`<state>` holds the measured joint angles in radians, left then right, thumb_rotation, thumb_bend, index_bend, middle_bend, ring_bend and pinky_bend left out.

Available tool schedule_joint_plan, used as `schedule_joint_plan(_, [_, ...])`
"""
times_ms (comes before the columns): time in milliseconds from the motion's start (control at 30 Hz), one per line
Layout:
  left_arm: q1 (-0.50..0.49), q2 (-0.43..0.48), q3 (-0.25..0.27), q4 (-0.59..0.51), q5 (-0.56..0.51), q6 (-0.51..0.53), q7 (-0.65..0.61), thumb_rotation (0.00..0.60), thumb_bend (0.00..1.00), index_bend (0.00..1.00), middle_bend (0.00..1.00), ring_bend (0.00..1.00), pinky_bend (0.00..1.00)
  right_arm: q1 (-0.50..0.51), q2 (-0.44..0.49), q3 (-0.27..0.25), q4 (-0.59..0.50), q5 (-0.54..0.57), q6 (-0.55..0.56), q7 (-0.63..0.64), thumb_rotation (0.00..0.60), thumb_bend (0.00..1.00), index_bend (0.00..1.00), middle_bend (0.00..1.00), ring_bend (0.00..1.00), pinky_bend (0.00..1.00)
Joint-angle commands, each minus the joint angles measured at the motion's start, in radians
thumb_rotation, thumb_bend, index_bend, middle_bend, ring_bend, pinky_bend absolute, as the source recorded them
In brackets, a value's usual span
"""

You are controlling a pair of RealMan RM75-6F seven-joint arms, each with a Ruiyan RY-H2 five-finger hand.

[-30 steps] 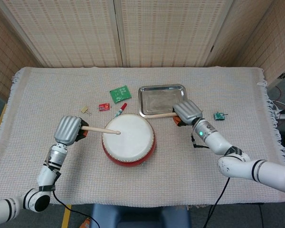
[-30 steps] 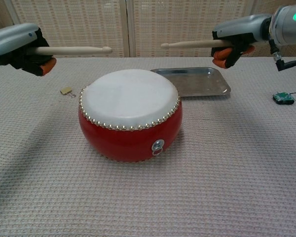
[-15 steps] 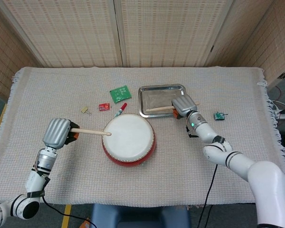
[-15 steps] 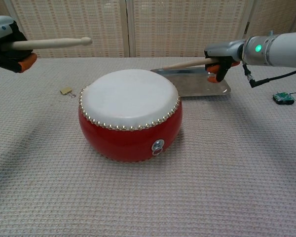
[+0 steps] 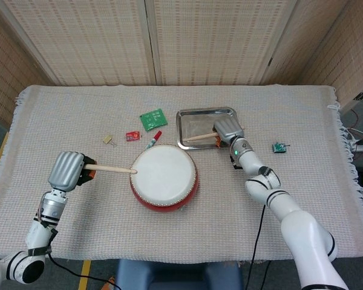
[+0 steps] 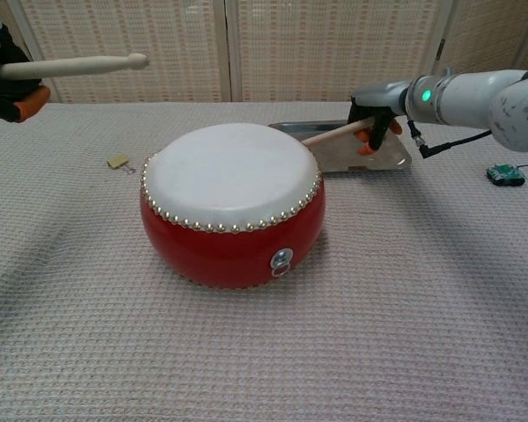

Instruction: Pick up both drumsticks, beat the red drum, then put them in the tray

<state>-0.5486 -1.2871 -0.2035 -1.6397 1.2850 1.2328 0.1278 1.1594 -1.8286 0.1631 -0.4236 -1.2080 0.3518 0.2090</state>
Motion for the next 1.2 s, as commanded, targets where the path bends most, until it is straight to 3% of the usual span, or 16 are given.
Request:
schedule_joint_plan(33, [0.004, 0.004, 0.001, -0.004, 0.007, 0.006, -0.004, 0.6, 0.7, 1.0, 1.0, 1.0, 1.0, 0.016, -0.025, 0.015, 0.042, -0.013, -0.021, 0.024, 0.6, 0.22, 0.53, 0.5, 0.38, 0.49])
schedule_joint_plan(267, [0.012, 0.009, 0.004, -0.011, 0.028, 0.017, -0.011, 0.6, 0.7, 1.0, 1.0, 1.0, 1.0, 0.021, -0.067, 0.042, 0.128, -0.013, -0.036, 0.05, 0.6, 0.18, 0.28, 0.33, 0.24, 0.38])
schedule_joint_plan(533, [0.015, 0.01, 0.004, -0.01, 0.036, 0.021, -0.013, 0.6, 0.7, 1.0, 1.0, 1.0, 1.0, 0.019, -0.063, 0.06, 0.129, -0.022, -0.015, 0.084, 0.6, 0.18, 0.22, 0.28, 0.2, 0.35])
schedule_joint_plan(733, [0.002, 0.002, 0.007, -0.014, 0.057, 0.011, 0.008, 0.6, 0.7, 1.0, 1.0, 1.0, 1.0, -0.042, 0.146, 0.072, -0.162, -0.068, 0.105, 0.188, 0.6, 0.17, 0.22, 0.28, 0.2, 0.35])
schedule_joint_plan(867, [-0.021, -0.015, 0.005, -0.011, 0.062, -0.008, 0.05, 0.6, 0.7, 1.0, 1.0, 1.0, 1.0, -0.105, 0.366, 0.078, -0.486, -0.059, 0.151, 0.146, 0.6, 0.15, 0.22, 0.28, 0.2, 0.35])
schedule_joint_plan(1033, [-0.059, -0.049, -0.006, -0.014, 0.051, -0.037, 0.133, 0.6, 0.69, 1.0, 1.0, 1.0, 1.0, -0.168, 0.619, 0.083, -0.877, 0.06, 0.169, 0.004, 0.6, 0.11, 0.22, 0.28, 0.23, 0.39])
schedule_joint_plan(1200, [-0.099, -0.086, -0.02, -0.02, 0.021, -0.063, 0.23, 0.6, 0.69, 1.0, 1.0, 1.0, 1.0, -0.175, 0.787, 0.07, -1.144, 0.226, 0.174, -0.108, 0.6, 0.07, 0.18, 0.28, 0.26, 0.42])
